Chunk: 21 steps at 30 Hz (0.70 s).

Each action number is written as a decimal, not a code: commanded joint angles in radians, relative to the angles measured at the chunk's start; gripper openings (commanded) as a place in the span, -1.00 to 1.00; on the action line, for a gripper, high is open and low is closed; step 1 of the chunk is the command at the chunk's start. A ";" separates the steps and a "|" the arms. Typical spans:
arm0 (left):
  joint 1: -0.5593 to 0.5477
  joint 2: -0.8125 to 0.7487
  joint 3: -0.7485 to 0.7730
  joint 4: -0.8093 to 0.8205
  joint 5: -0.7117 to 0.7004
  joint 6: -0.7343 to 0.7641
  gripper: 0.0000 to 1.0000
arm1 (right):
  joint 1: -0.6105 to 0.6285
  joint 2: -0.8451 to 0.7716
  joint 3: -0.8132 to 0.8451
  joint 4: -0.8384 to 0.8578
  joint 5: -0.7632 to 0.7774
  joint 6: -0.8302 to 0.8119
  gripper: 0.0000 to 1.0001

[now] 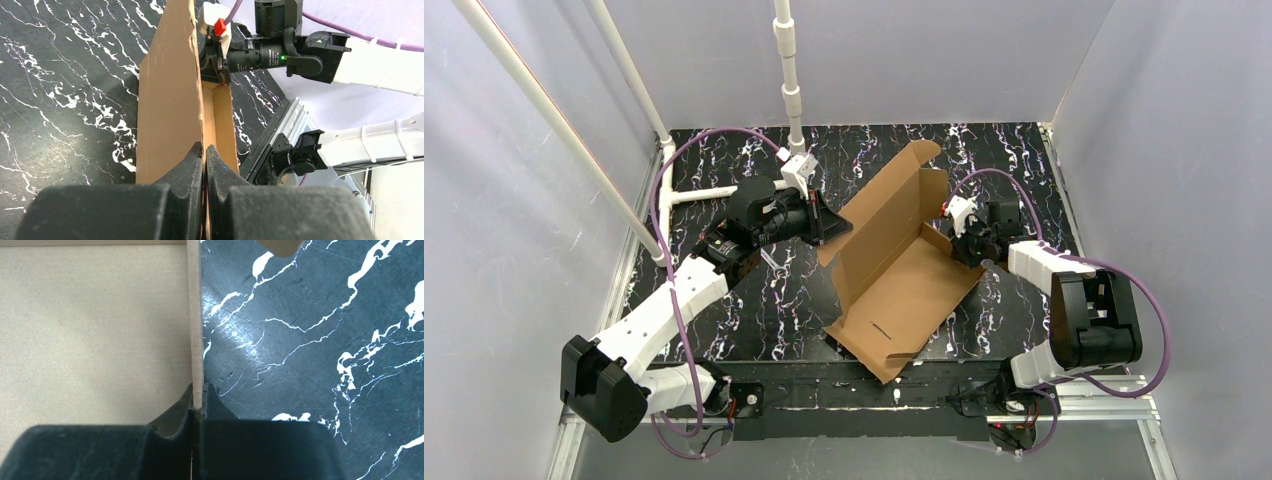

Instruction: Fold the paper box

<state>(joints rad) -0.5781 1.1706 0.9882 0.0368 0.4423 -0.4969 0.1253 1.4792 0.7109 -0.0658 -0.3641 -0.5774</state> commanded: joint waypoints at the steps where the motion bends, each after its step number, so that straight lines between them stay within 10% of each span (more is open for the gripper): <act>1: 0.002 -0.039 0.002 0.026 -0.003 -0.007 -1.00 | -0.001 0.006 0.045 -0.023 -0.051 0.025 -0.82; 21: 0.002 -0.038 0.041 -0.031 0.001 0.059 -1.00 | -0.007 -0.008 0.051 -0.011 -0.016 0.010 -0.16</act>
<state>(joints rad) -0.5781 1.1625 0.9890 0.0254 0.4419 -0.4873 0.1238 1.4841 0.7300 -0.0875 -0.3954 -0.5629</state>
